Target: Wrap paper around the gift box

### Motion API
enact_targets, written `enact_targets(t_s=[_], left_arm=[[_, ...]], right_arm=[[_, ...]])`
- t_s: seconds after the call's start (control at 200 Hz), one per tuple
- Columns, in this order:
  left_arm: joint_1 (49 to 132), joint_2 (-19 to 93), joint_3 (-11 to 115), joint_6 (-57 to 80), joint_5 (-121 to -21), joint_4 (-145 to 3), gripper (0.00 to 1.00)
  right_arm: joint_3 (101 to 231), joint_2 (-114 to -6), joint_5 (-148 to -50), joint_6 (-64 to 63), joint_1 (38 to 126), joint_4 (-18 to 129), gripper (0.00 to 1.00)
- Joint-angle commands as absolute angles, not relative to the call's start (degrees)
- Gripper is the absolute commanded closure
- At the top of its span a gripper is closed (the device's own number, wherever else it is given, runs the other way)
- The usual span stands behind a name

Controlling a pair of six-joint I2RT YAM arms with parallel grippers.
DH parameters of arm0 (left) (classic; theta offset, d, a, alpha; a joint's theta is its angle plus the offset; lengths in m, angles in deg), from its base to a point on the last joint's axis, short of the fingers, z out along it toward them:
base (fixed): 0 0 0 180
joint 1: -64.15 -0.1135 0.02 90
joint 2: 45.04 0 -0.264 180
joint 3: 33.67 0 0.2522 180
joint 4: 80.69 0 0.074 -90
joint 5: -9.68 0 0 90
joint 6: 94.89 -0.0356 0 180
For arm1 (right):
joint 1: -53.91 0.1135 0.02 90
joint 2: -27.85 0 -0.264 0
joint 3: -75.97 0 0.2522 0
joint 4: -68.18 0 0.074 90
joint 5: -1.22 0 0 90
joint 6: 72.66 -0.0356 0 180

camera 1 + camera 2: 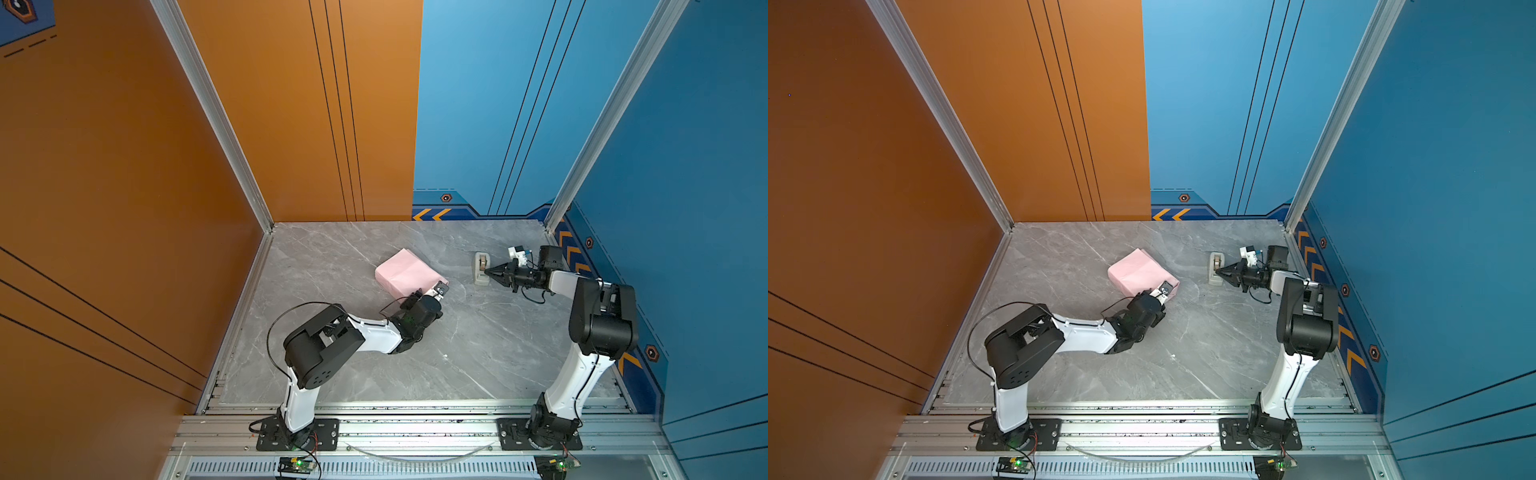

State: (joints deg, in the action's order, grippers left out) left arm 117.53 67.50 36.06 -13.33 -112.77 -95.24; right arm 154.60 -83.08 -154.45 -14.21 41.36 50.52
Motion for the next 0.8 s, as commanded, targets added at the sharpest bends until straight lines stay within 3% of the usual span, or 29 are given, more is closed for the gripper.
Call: enact_targets(t_s=[0.0, 0.421, 0.796], left_arm=[[118.34, 78.52, 30.11, -9.02, -97.85, -69.91, 0.59], [118.37, 78.45, 29.94, -8.99, -97.81, -70.2, 0.59], [118.3, 78.52, 29.88, -8.93, -97.92, -70.44, 0.59]], right_arm=[[151.83, -81.4, -153.54, -13.33, 41.05, 50.42, 1.0], [147.24, -81.9, -152.07, -14.39, 42.09, 53.17, 1.0], [148.85, -82.27, -149.57, -9.25, 41.17, 45.55, 1.0]])
